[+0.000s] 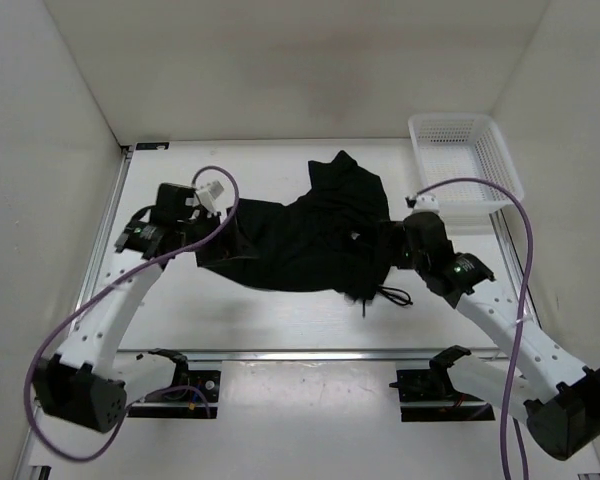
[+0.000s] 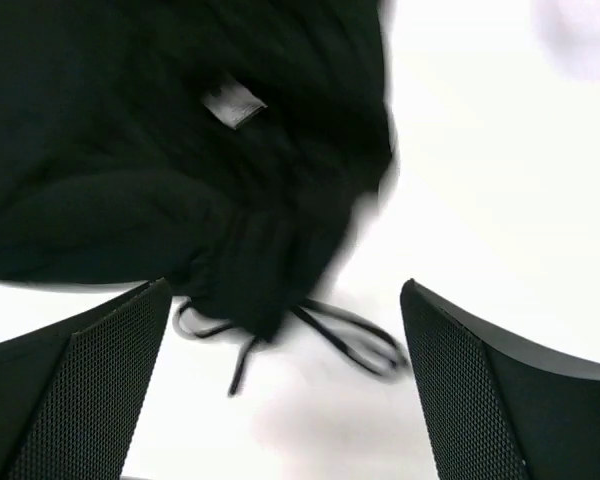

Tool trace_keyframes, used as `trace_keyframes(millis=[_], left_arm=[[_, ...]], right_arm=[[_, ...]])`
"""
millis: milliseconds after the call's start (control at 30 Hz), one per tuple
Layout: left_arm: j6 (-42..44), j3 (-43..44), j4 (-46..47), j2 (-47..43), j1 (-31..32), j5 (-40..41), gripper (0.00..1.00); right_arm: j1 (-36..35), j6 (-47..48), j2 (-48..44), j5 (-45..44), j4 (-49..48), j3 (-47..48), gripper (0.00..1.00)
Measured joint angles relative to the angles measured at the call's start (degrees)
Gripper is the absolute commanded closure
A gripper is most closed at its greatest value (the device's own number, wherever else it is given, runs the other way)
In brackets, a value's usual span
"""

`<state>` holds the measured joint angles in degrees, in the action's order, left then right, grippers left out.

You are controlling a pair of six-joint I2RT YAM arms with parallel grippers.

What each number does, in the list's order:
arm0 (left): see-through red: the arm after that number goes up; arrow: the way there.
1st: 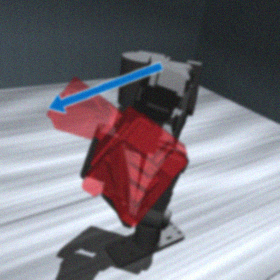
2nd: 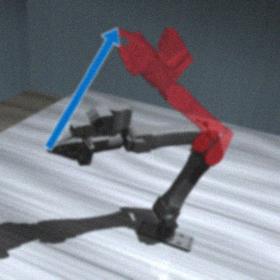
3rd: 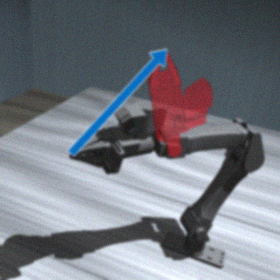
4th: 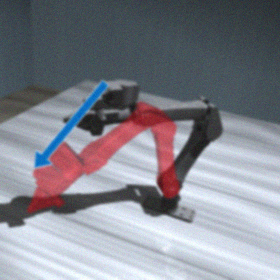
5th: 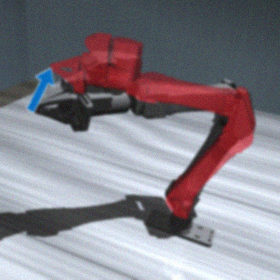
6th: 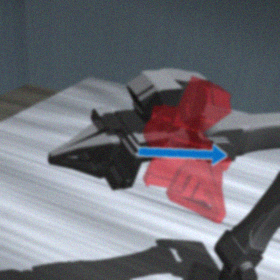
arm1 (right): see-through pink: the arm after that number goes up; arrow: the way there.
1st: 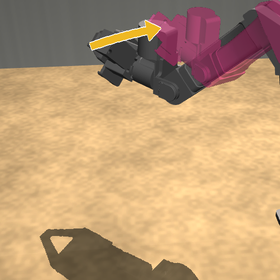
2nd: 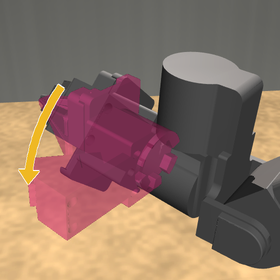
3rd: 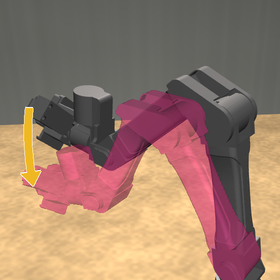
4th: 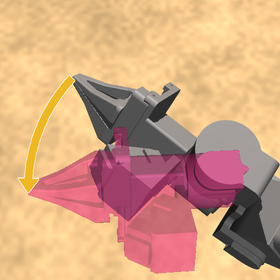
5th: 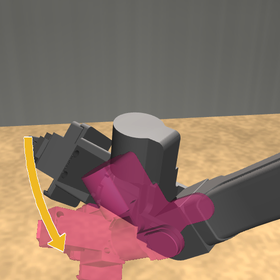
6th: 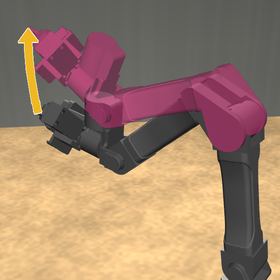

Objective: Fold and stack the shorts
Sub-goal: Flatten the shorts out

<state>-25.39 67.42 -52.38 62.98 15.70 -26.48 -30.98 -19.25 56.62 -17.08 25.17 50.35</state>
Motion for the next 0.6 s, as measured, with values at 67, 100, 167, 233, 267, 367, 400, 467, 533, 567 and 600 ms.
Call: trace_keyframes(millis=[67, 100, 167, 233, 267, 367, 400, 467, 533, 567, 600], left_arm=[[-0.57, -3.93, -0.31, 2.75, 0.28, 0.66, 0.21], [-0.92, -4.70, -0.35, 5.55, 0.26, 1.49, 0.31], [-1.29, -4.52, 0.07, 10.25, 0.26, 3.65, 0.51], [-1.92, -2.95, -0.42, 13.27, 0.11, 5.97, 0.87], [-1.97, -1.75, -0.57, 14.51, -0.07, 7.32, 0.90], [-2.40, 0.96, -0.20, 17.66, -2.03, 9.94, 0.90], [-2.78, 1.18, 0.00, 18.69, -3.32, 10.47, 0.90], [-3.45, 1.11, 0.02, 21.62, -6.34, 11.72, 0.62], [-3.52, 0.92, 0.24, 24.61, -9.22, 12.46, 0.27], [-3.91, 0.74, 0.28, 26.16, -10.58, 12.85, 0.14], [-4.52, 0.52, 0.37, 27.50, -11.82, 13.27, 0.04]], right_arm=[[0.00, -3.08, -2.29, -3.76, 4.42, -3.82, 0.00], [0.02, -4.96, -3.65, -5.53, 6.73, -4.83, 0.19], [0.07, -7.41, -5.84, -7.21, 8.74, -4.85, 0.55], [0.20, -10.19, -7.23, -7.67, 10.21, -3.56, 0.96], [0.28, -12.59, -6.91, -7.56, 11.23, -2.08, 1.00], [0.48, -17.90, -3.28, -4.94, 13.92, 2.47, 1.00], [0.50, -19.80, -1.29, -3.08, 14.36, 3.56, 0.96], [0.52, -23.80, 2.34, 1.88, 14.32, 3.28, 0.47], [0.55, -27.08, 4.28, 7.23, 13.20, 0.63, 0.13], [0.52, -29.40, 4.68, 10.45, 12.50, -1.55, 0.09], [0.52, -31.26, 4.85, 13.05, 12.24, -3.78, 0.06]])
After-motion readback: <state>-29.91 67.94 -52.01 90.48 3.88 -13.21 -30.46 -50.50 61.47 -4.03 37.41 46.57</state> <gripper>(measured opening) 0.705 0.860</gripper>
